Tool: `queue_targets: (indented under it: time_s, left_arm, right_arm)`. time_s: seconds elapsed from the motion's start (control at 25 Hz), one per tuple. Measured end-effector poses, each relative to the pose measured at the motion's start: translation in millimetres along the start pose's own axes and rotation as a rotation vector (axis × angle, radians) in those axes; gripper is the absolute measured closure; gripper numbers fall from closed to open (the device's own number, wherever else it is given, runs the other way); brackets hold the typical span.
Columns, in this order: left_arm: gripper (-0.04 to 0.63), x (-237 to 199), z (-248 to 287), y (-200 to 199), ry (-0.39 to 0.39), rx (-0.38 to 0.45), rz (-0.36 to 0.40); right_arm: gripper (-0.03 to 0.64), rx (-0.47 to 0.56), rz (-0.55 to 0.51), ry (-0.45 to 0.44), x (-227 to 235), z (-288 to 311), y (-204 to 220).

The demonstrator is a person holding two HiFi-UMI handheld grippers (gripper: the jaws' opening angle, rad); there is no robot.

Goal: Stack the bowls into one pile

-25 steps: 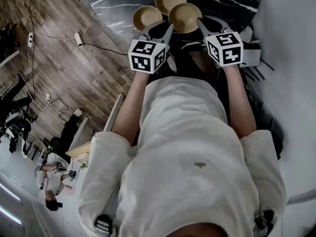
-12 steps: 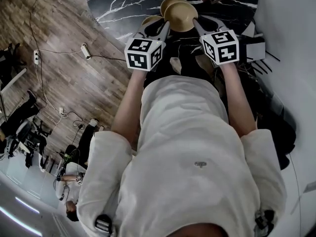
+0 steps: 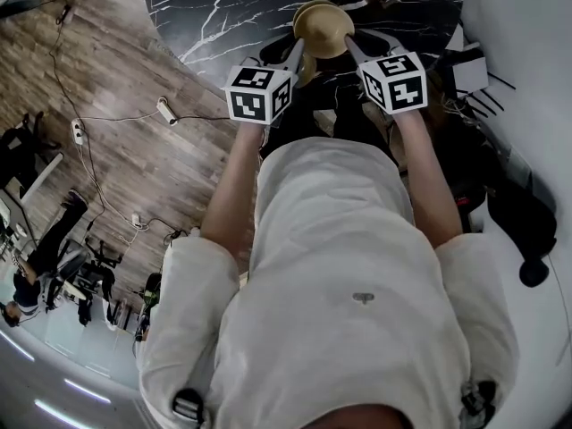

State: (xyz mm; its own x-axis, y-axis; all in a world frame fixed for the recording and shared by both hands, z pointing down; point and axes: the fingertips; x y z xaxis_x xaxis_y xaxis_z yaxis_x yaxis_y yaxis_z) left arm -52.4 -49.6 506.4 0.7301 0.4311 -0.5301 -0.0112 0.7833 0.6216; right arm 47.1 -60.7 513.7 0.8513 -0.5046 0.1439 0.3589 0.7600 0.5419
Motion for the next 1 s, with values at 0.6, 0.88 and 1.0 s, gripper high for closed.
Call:
queue_targets:
  time_s: [0.6,0.88,1.0]
  left_arm:
    - [0.54,-22.4,16.5,7.3,0.097,-0.152,0.07]
    - [0.54,-24.4,24.8,8.5,0.116,-0.191,0.102]
    - [0.54,-25.3,27.1,7.8,0.122,-0.197,0.106]
  right_arm:
    - [0.543,-0.027,0.125,0.075,-1.2,20.3,11.1]
    - [0.541,-0.027,0.173,0.102,2.6,23.9,18.3]
    - [0.538,-0.027,0.186,0.106,3.7,24.6,20.3]
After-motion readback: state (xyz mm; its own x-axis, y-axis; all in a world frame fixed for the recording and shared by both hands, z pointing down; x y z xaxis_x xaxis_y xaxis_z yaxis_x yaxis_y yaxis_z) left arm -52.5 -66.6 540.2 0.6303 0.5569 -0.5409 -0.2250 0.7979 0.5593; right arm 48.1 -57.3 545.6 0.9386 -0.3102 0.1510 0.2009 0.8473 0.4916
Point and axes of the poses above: the fingertips, and each gripper's own axes: z forward along the fingers, x to its right, y out of its underside, and after that the axes turned 8 degrees about y, right-handed
